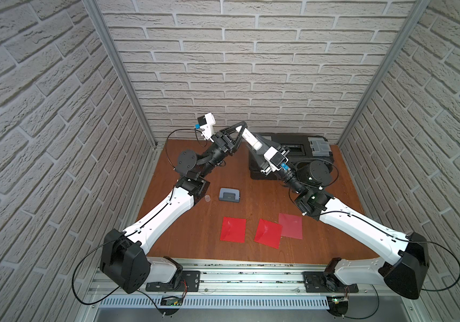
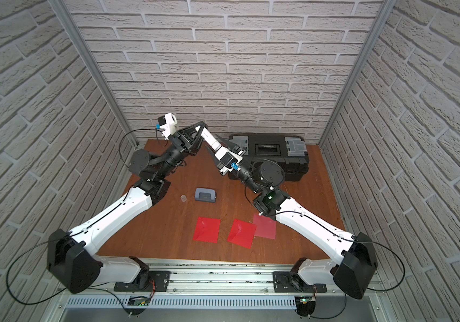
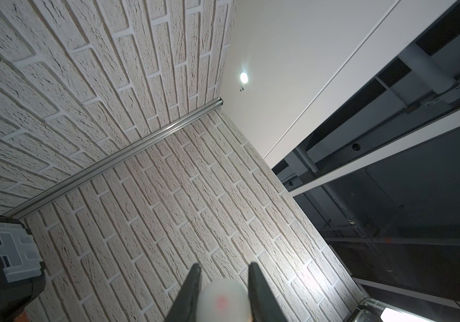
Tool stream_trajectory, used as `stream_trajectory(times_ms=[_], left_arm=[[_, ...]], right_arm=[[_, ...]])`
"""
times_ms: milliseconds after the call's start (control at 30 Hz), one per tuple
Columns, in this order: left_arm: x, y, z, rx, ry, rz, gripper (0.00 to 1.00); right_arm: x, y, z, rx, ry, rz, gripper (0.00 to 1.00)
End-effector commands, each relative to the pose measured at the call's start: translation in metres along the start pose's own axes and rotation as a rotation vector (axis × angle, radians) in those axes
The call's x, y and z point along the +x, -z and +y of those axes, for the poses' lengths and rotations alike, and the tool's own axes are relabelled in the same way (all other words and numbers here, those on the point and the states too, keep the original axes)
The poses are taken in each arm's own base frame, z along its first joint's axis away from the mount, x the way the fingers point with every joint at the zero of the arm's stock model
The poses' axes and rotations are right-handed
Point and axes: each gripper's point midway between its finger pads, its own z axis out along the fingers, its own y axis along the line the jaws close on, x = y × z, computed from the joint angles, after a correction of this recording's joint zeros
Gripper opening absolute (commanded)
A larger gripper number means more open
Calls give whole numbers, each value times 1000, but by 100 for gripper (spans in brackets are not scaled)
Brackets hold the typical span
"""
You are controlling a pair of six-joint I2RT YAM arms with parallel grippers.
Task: Seal the envelope with a glue stick
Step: Screw the glue stick.
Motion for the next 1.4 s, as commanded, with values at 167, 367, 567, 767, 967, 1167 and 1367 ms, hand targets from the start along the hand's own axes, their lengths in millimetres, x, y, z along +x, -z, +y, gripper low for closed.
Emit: stream_trajectory(times_ms=[167,367,567,767,967,1167,1367], left_arm=[[-4,3,-23,82,-48,-11,4],[-1,2,-18,82,-31,-5,13],[5,-1,-13,60,-37,18,46],[12,-5,-14,69,-40,47,52],[17,-7,-11,66,-35,56,48],[20,-10,-11,65,-43,66,44],[19,-11,-10,63,-50,61,26]], right_arm=[[-7,10,-4,14,-86,9,37],[-7,5,-4,13,-101,11,19],[-12,3,-6,22,-110,-12,3],[-13,-1,-11,53,-114,-21,3],[-10,-6,-19,107,-126,-11,3],[-6,-10,-23,140,-137,-5,3],[-2,-10,-18,123,-145,5,3]])
